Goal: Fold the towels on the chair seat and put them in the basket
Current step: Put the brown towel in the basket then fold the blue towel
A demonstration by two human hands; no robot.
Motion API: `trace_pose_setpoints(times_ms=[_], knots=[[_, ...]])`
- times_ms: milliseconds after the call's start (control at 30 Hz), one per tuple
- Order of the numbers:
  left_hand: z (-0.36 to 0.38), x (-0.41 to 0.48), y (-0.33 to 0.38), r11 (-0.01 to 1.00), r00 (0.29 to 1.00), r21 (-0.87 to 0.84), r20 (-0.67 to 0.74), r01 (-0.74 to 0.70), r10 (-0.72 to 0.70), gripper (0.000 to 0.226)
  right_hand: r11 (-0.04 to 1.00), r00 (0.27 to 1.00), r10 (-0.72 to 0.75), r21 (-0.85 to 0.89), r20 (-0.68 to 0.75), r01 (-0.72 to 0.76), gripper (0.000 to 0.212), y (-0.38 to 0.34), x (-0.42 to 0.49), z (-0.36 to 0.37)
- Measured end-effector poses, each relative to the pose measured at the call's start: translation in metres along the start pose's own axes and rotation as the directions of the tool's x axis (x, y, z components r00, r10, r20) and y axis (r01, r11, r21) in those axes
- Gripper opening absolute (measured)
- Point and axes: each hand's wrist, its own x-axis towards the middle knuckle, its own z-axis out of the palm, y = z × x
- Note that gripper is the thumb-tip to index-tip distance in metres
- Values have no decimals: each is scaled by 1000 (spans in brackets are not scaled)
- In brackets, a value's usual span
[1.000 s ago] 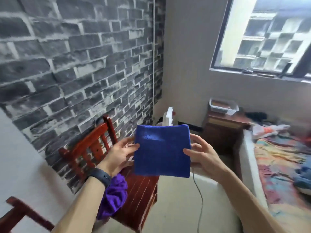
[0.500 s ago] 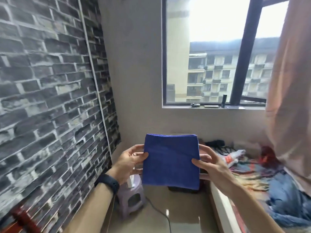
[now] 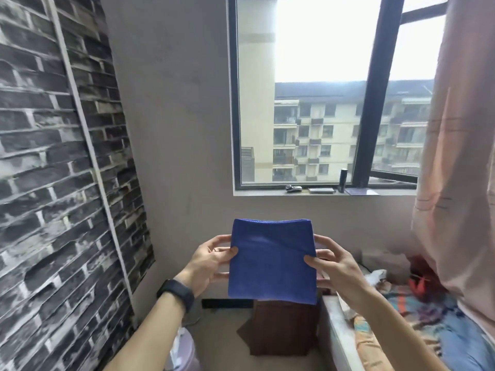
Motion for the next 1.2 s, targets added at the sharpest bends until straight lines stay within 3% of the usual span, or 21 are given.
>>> trace_pose_setpoints(times_ms=[300,600,900,1067,1200], knots=[[-23,179,27,998,999,55,28,18,-19,29,1000,998,7,18,-62,-6,42,6,164,0],[0,354,-7,989,992,101,60,103,-110,27,994,982,108,13,-155,-107,39,56,311,-59],[36,515,-55,972,972,-19,-33,233,-234,25,971,964,238,-2,-118,-240,38,95,471,-127],[37,560,-100,925,920,-15,-98,379,-379,24,915,911,402,-10,-91,-404,36,146,522,-146],[28,578,-152,823,823,71,-121,564,-554,20,784,780,620,37,-86,-619,36,217,536,-151]])
